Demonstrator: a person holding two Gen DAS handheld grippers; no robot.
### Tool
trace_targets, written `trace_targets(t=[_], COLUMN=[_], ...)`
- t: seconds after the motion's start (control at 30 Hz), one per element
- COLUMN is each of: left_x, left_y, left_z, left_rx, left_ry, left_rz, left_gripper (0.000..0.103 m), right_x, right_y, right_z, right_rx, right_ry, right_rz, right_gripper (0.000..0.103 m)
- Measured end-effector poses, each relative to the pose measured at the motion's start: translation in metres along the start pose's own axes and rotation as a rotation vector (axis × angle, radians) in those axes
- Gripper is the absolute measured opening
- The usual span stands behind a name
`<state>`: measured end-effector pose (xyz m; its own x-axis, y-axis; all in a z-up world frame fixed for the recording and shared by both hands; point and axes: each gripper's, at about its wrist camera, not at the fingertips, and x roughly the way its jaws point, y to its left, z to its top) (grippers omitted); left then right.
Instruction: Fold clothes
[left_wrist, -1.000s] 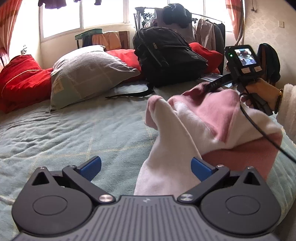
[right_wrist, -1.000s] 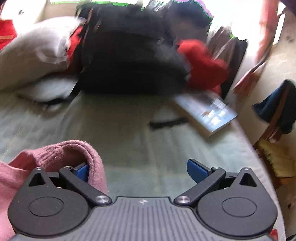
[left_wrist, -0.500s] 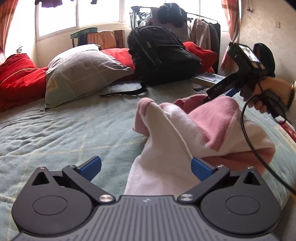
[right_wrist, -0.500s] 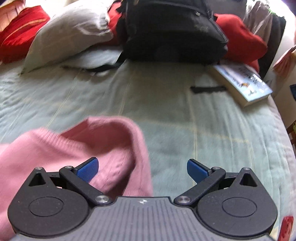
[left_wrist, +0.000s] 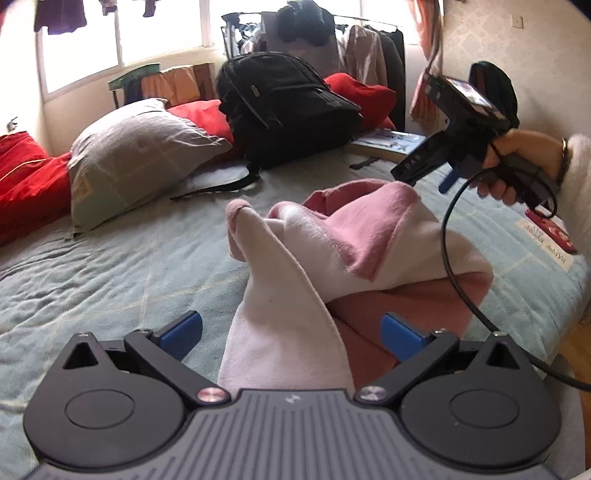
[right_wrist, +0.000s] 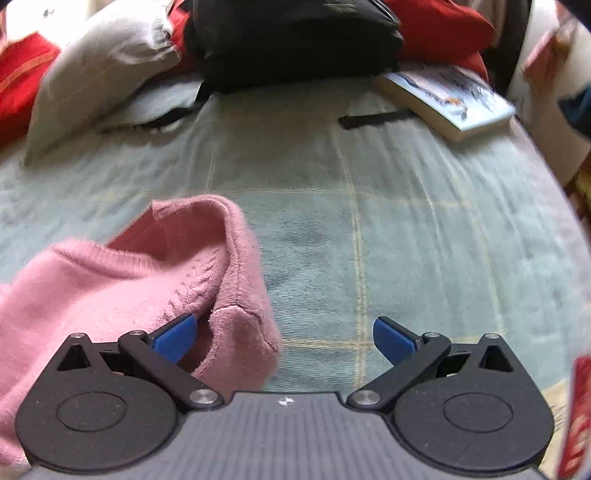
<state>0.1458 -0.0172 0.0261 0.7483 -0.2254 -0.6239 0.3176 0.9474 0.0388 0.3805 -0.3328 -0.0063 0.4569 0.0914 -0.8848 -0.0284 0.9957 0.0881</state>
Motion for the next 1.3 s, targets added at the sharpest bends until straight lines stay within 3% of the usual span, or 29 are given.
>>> trace_targets(t=[0.1, 0.23, 0.4, 0.53, 0.67, 0.8, 1.03, 1.3], left_x=[0.004, 0.01, 0.018, 0.023, 0.021, 0.022, 0.022, 0.021], left_y=[-0.002, -0.004, -0.006, -0.007, -0.003, -0.004, -0.003, 0.001], left_z=[-0.004, -0.008, -0.014, -0.017, -0.018, -0.019, -0.018, -0.013], left_rx=[-0.013, -0.028, -0.046, -0.06, -0.082, -0.078, -0.046, -0.019], left_ry=[0.016, 0.038, 0.066, 0.084, 0.084, 0.091, 0.1, 0.106], left_rz=[-0.011, -0.023, -0.039, -0.046, -0.024, -0.02, 0.002, 0.027], left_gripper=[0.102, 0.102, 0.102, 0.102, 0.102, 0.102, 0.102, 0.102], right_x=[0.02, 0.042, 0.054, 0.064, 0.059, 0.062, 0.015, -0.056], right_y=[0.005, -0.005, -0.039, -0.045, -0.054, -0.049, -0.029, 0.03], right_z=[-0.002, 0.004, 0.015, 0.029, 0.042, 0.032, -0.007, -0.09], right_rx=[-0.03, -0.072, -0.006, -0.016, 0.04, -0.018, -0.064, -0.216], right_ry=[0.055, 0.068, 0.06, -0.021, -0.158, -0.11, -0.095, -0.152], right_rz=[-0.017, -0.203, -0.245, -0.303, -0.355, -0.311, -0.159, -0.003], right_gripper=[0.103, 0.103, 0.103, 0.103, 0.103, 0.103, 0.103, 0.103])
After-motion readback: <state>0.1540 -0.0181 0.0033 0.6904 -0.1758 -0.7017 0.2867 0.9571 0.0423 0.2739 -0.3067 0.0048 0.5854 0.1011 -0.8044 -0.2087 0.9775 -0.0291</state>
